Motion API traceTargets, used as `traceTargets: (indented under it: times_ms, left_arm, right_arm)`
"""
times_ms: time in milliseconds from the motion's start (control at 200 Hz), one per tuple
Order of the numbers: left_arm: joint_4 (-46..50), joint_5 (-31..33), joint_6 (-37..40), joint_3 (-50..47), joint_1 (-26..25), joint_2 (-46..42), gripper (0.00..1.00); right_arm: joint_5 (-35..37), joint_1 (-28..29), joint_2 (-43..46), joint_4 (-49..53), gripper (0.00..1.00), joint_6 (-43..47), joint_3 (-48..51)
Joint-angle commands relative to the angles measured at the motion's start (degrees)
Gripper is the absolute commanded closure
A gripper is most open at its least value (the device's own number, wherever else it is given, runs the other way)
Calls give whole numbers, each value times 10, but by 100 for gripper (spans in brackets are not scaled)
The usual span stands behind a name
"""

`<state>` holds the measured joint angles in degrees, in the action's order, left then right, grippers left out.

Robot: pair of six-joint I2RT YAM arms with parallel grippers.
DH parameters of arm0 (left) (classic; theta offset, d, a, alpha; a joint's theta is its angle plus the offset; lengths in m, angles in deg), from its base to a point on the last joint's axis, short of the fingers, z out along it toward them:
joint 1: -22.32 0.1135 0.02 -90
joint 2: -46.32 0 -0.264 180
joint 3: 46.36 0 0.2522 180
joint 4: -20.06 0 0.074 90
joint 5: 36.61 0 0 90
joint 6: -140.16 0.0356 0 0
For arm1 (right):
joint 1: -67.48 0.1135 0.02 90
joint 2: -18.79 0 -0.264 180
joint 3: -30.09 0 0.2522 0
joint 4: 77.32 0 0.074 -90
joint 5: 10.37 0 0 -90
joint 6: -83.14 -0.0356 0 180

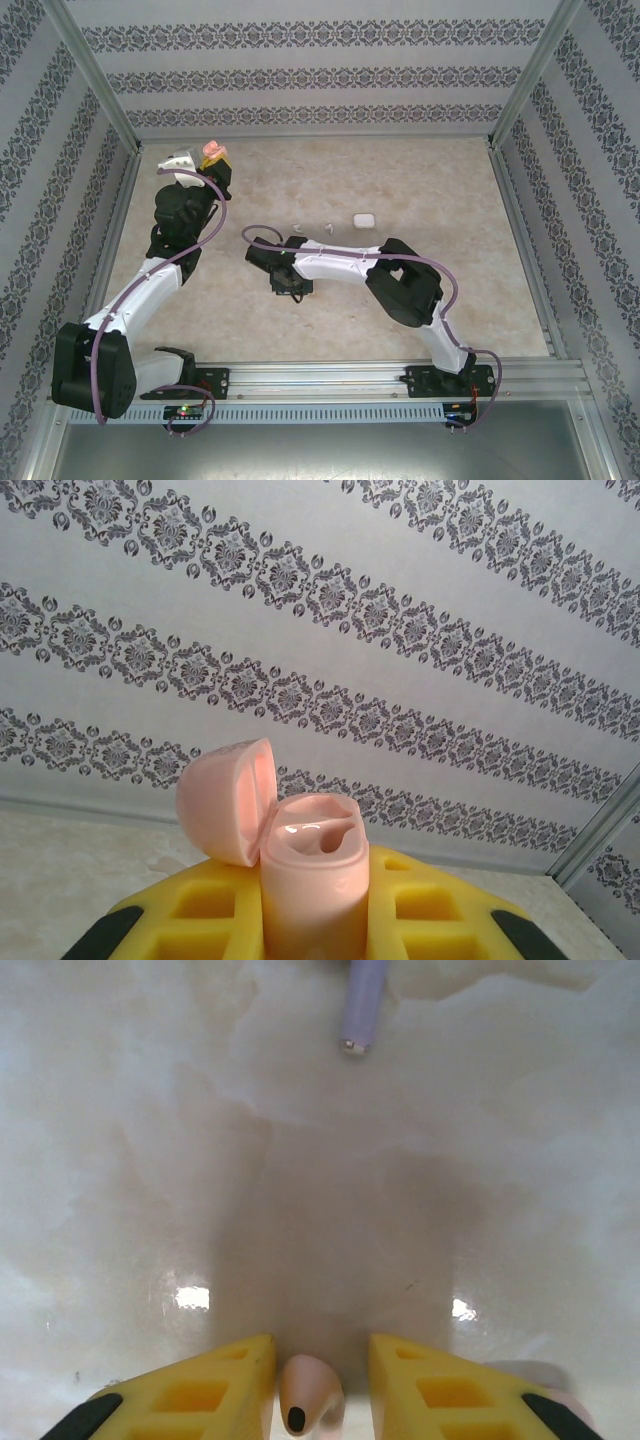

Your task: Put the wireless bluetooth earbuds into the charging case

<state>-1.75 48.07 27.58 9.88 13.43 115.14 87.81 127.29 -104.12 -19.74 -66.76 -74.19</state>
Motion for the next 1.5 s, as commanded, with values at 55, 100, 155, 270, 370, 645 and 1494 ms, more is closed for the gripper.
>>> traceTargets:
  times_ms: [55, 100, 155, 270, 370, 645, 1494]
  left_arm:
    - [-36, -4, -9, -4, 8, -13, 100]
    - [-36, -3, -9, -4, 7, -12, 100]
    - [-36, -5, -10, -2, 8, -12, 100]
    - [-35, -7, -12, -1, 7, -10, 100]
    - [-34, -9, -14, -2, 7, -8, 100]
    - [-32, -14, -20, 2, 7, -6, 100]
    - [-17, -169, -12, 11, 6, 10, 100]
  right_arm:
    - [0, 10, -27, 15, 72, -4, -15]
    - [0, 12, -29, 17, 73, -3, -17]
    - [0, 13, -30, 17, 75, -2, -19]
    - [1, 16, -30, 17, 76, -1, -20]
    - [0, 19, -27, 14, 76, -2, -19]
    - [6, 24, -18, 8, 84, 1, -12]
    - [73, -93, 326, -94, 86, 123, 170]
